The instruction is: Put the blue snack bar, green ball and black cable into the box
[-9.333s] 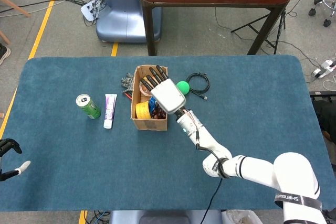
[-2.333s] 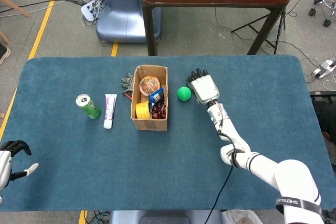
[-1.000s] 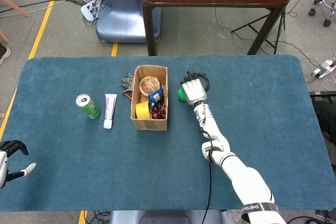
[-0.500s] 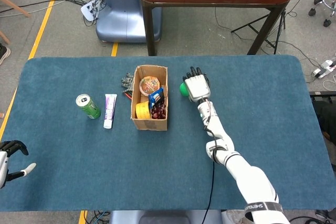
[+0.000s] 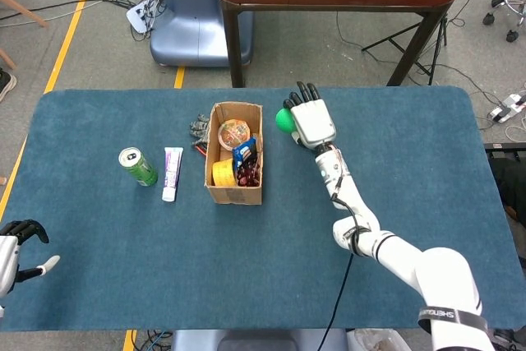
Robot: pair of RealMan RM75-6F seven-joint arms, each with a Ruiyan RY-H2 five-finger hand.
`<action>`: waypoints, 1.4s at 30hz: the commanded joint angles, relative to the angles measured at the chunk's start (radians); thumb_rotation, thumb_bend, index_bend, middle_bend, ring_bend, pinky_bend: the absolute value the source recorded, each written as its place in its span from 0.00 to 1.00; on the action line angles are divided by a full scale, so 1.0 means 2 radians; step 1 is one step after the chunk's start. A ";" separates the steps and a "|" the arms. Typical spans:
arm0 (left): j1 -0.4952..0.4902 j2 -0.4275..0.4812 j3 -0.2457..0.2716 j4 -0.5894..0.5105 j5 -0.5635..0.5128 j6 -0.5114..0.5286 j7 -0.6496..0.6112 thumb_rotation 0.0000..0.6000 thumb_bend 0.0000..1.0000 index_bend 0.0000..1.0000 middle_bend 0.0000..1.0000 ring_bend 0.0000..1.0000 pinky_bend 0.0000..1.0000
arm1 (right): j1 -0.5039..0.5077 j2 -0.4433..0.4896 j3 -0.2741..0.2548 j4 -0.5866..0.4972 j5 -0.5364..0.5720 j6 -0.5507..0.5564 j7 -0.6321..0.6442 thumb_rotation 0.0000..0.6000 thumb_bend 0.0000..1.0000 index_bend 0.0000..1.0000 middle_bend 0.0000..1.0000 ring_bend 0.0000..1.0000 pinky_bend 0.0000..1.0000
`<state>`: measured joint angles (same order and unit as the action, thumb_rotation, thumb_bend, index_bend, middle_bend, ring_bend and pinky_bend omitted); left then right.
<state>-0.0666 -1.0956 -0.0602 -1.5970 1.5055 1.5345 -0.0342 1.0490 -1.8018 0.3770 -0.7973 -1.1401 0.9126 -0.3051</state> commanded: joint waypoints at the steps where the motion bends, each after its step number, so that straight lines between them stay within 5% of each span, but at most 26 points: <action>1: -0.001 -0.001 0.001 0.000 0.001 -0.001 0.002 1.00 0.08 0.57 0.46 0.37 0.68 | -0.020 0.066 0.021 -0.124 0.019 0.041 -0.064 1.00 0.39 0.48 0.26 0.06 0.12; 6: 0.000 -0.001 0.001 -0.002 0.003 0.002 0.001 1.00 0.08 0.57 0.46 0.37 0.68 | -0.021 0.088 0.020 -0.198 0.020 0.058 -0.097 1.00 0.39 0.48 0.26 0.06 0.12; 12: 0.003 0.002 0.000 -0.004 0.003 0.007 -0.003 1.00 0.08 0.57 0.46 0.37 0.68 | -0.011 0.082 0.008 -0.223 0.014 0.059 -0.115 1.00 0.38 0.48 0.26 0.06 0.12; 17: 0.004 0.005 0.000 -0.006 0.004 0.011 -0.007 1.00 0.08 0.57 0.46 0.37 0.68 | 0.001 0.064 0.001 -0.208 0.015 0.049 -0.114 1.00 0.27 0.47 0.26 0.06 0.12; 23: 0.006 0.008 0.000 -0.008 0.007 0.016 -0.012 1.00 0.08 0.57 0.46 0.37 0.68 | 0.016 0.040 -0.004 -0.177 0.017 0.033 -0.102 1.00 0.01 0.23 0.26 0.06 0.12; 30: 0.008 0.011 -0.001 -0.009 0.008 0.019 -0.016 1.00 0.08 0.57 0.46 0.37 0.68 | 0.025 0.027 -0.002 -0.154 0.018 0.027 -0.091 1.00 0.00 0.12 0.26 0.06 0.12; 42: 0.007 0.009 -0.001 -0.008 0.007 0.017 -0.011 1.00 0.08 0.57 0.46 0.37 0.68 | -0.004 0.046 -0.016 -0.102 0.029 0.047 -0.109 1.00 0.01 0.18 0.26 0.07 0.12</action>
<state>-0.0527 -1.0774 -0.0611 -1.6123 1.5203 1.5679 -0.0571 1.0545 -1.7168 0.3515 -1.0202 -1.0894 1.0057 -0.5272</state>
